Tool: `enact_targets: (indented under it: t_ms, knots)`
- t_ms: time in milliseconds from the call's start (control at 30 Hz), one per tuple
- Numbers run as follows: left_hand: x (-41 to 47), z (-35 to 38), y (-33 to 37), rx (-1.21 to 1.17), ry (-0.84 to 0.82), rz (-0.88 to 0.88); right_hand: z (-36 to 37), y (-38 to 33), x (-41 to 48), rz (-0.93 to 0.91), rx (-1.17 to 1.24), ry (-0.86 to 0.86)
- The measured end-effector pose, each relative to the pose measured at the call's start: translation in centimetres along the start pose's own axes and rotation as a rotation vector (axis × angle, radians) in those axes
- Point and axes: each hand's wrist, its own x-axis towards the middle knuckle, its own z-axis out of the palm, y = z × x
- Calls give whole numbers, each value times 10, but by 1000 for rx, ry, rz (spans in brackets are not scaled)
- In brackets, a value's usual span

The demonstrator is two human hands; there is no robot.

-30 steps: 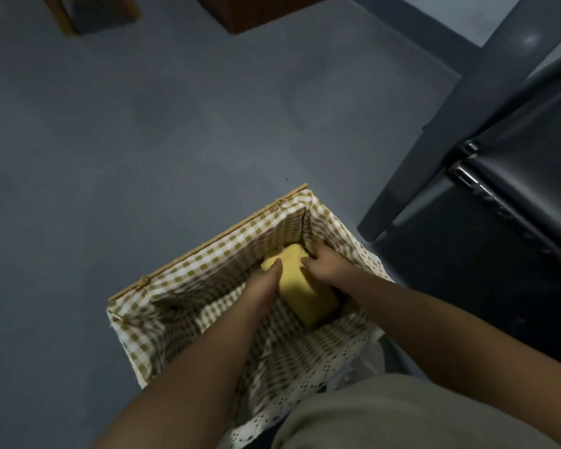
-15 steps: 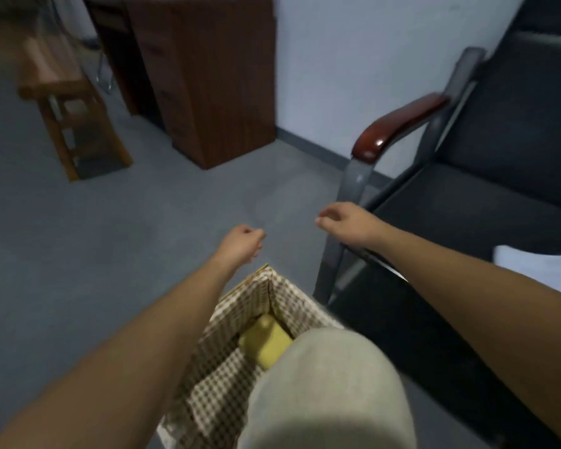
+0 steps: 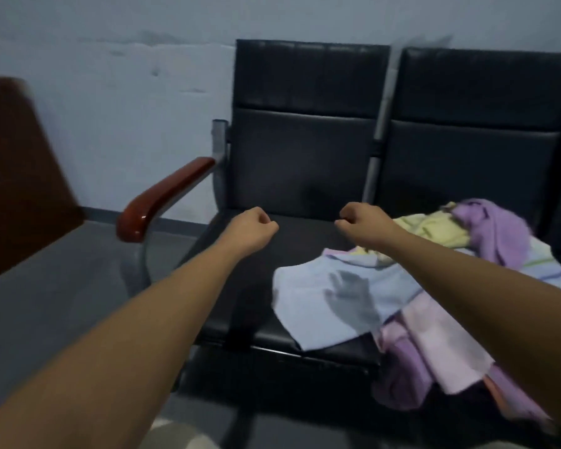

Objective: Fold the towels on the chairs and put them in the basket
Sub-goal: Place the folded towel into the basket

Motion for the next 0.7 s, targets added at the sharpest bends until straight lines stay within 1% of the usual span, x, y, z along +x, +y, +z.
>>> enact_targets:
  t_ms: [100,200,300,367,433,500,533,600,700]
  knots:
    - [26,58,19,35,-99,60,1,66,-2,87,-60,0]
    - [43,111,13,90,-209,66,22,109,-1,118,-163,-72]
    - [56,156,-8,142,-300,74,53,131,6,19,-354,-121]
    - [61,178,-23,226,-336,89,73,134,8,-73,-534,-131]
    - [65,191,-35,350,-327,148,89,136,9,-117,-708,-134]
    - [67,196,-41,307,-271,201,98,138,12,-128,-791,-98]
    - [68,195,-43,258,-246,217,99,139,14,-115,-790,-73]
    - [67,189,-44,184,-182,219,97,138,19,-83,-709,-20]
    - [65,165,-36,-29,-81,136,87,133,27,-93,-477,121]
